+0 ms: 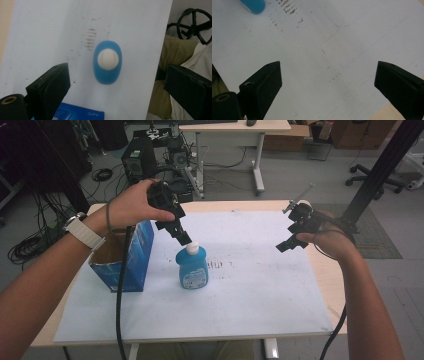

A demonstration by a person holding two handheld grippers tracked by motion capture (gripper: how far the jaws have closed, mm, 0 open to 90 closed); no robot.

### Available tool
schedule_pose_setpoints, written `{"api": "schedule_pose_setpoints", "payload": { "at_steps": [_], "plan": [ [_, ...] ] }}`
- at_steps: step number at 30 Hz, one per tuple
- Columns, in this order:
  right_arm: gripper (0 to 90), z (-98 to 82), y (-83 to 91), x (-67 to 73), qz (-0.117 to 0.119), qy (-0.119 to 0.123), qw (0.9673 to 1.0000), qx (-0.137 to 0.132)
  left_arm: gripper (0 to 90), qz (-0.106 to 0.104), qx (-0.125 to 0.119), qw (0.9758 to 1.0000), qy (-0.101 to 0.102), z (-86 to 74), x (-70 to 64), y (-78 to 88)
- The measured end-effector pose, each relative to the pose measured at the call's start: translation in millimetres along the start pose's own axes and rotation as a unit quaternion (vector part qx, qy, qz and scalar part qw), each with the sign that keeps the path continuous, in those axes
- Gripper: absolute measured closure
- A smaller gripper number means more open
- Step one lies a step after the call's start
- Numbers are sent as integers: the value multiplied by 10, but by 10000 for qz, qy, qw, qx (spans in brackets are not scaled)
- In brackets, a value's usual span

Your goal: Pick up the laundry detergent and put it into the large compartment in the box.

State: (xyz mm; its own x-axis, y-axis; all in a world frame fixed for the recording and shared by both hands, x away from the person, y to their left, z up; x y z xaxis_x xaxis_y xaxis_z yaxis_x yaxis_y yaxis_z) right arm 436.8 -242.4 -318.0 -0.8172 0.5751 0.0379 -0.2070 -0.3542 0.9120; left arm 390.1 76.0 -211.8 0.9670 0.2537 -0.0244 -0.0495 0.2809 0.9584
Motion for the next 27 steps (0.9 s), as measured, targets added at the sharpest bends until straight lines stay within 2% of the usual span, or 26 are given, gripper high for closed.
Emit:
{"api": "schedule_pose_setpoints", "payload": {
  "at_steps": [8, 27],
  "plan": [
    [76, -2, -8, 5, 13, -1, 10000, -15, 71, -32, 70, 10000, -33, -2, -1, -115],
    [76, 1, -18, 5, 18, 0, 10000, -3, 67, -36, 56, 9999, -139, -16, 7, -320]
  ]
}}
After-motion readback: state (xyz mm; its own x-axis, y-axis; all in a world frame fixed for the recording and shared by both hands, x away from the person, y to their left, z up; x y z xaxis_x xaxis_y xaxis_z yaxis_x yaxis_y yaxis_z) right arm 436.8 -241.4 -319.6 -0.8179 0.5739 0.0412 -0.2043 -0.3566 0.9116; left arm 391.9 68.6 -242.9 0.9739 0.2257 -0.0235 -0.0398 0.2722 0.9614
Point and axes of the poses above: each handheld gripper's, and its own axes: y roughly backward along the jaws, z roughly out of its top, x roughly to its left, the point moved 5 cm from there along -y, roughly forward along the jaws, and after that the axes turned 1 degree about x, right-handed, at the moved point
